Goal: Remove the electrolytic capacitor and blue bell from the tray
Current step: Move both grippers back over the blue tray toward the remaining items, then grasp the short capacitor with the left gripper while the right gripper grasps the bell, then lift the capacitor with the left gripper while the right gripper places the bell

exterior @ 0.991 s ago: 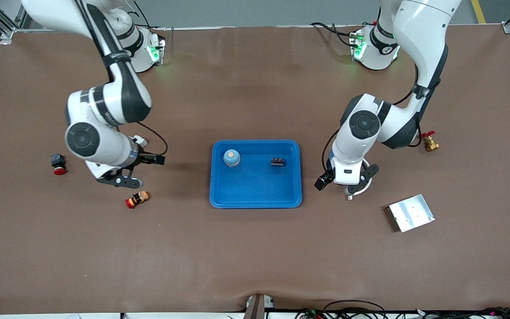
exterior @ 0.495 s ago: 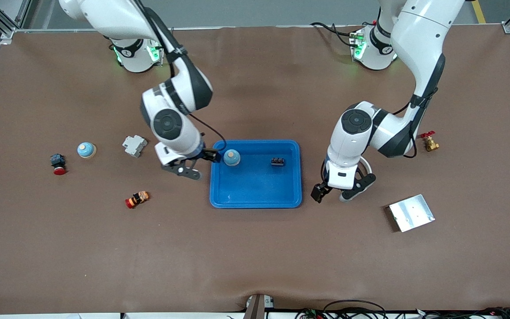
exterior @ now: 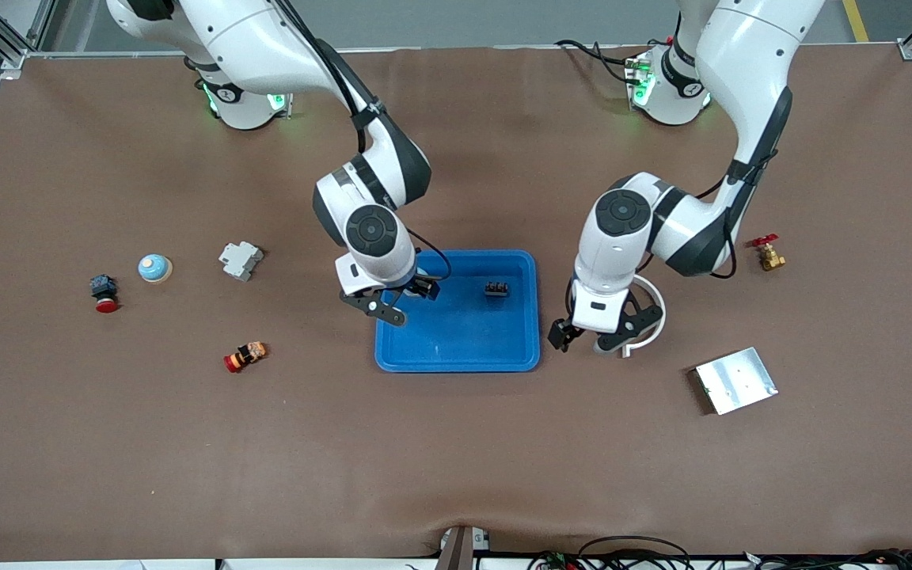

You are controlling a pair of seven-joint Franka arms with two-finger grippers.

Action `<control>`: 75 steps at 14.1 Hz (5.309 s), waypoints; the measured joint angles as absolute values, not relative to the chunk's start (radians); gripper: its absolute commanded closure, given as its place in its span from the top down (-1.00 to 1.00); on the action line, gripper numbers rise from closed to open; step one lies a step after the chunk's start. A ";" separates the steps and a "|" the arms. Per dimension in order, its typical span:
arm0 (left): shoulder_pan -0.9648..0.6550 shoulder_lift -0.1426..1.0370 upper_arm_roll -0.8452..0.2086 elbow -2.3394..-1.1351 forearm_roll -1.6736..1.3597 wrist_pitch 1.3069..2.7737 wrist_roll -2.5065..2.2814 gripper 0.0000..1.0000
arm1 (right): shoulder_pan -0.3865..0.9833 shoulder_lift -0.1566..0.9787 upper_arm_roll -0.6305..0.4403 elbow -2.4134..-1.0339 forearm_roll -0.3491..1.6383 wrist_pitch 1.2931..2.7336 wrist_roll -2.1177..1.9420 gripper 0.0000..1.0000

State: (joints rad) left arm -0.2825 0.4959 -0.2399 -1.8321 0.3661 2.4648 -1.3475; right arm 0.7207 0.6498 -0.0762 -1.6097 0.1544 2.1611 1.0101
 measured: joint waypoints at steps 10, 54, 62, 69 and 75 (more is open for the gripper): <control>-0.370 0.577 -0.266 -1.742 0.282 2.453 -2.009 1.00 | 0.756 0.708 -0.076 -1.606 0.157 2.205 1.046 1.00; -0.522 0.767 -0.265 -1.651 0.205 2.303 -2.262 1.00 | 0.560 0.577 -0.115 -1.600 0.197 1.998 0.894 -0.65; -0.521 0.764 -0.262 -1.650 0.206 2.303 -2.262 0.04 | 0.274 0.547 -0.135 -1.650 0.044 1.922 0.486 -0.71; -0.520 0.757 -0.259 -1.639 0.208 2.303 -2.261 -1.00 | 0.090 0.498 -0.135 -1.847 0.018 2.201 0.240 -0.72; -0.519 0.747 -0.258 -1.611 0.213 2.293 -2.230 -1.00 | 0.083 0.521 -0.114 -1.885 0.019 2.274 0.234 0.70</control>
State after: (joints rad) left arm -0.5193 0.7473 -0.2579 -1.6108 0.2130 2.2931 -2.2301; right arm 0.0825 0.5206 -0.1137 -1.8847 0.0186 2.2744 0.2345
